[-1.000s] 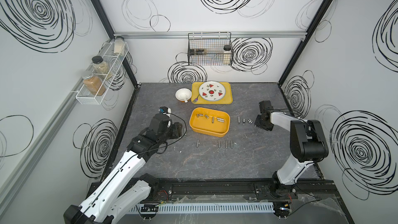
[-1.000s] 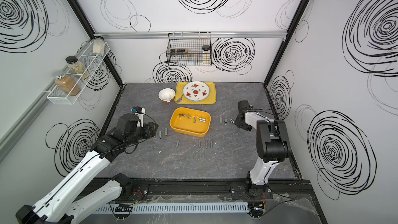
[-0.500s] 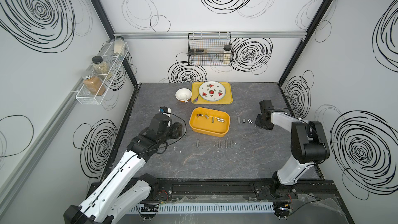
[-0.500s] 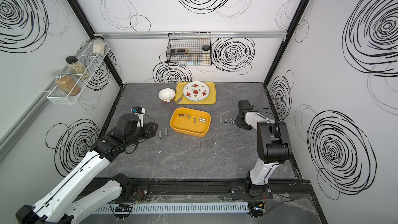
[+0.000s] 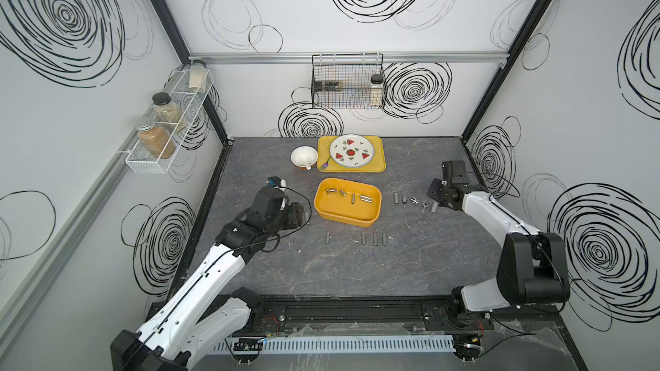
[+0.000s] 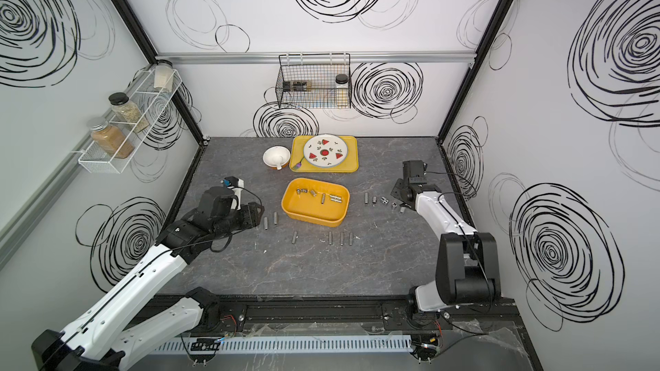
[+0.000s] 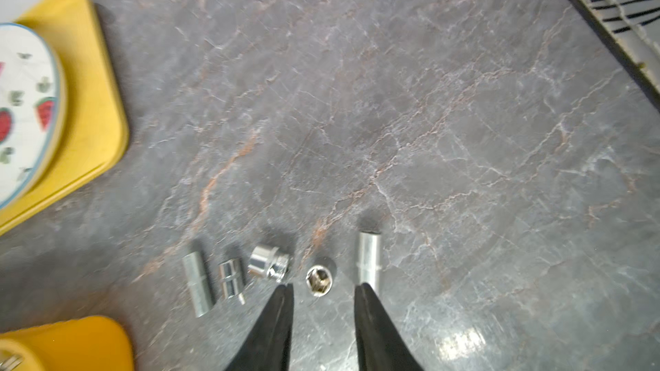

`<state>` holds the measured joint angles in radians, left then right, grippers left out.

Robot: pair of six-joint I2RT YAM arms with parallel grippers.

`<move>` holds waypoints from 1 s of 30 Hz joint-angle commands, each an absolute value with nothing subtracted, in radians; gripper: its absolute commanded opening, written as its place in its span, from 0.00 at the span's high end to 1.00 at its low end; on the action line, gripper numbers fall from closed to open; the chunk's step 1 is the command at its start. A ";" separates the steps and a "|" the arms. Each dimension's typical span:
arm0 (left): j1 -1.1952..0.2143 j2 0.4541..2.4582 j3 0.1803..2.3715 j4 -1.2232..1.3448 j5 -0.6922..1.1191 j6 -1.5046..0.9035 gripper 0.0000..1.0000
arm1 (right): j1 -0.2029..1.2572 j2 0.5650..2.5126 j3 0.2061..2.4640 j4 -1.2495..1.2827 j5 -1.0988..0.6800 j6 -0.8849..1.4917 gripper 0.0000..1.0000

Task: Take out the socket from the storage box
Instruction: Place the socket head at the center of the board, then pick up the socket head from the storage box.

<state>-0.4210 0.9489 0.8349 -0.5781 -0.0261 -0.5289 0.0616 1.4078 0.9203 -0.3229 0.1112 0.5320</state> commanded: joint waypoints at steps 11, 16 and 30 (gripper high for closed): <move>-0.694 1.529 1.174 -0.455 -0.230 -0.642 0.40 | 0.139 1.181 0.758 -0.226 -0.077 0.544 0.66; -0.664 1.755 1.340 -0.469 -0.249 -0.619 0.46 | 0.150 1.158 0.744 -0.207 -0.117 0.554 0.65; -0.572 2.086 1.540 -0.501 -0.290 -0.665 0.55 | 0.167 1.190 0.740 -0.189 -0.169 0.564 0.65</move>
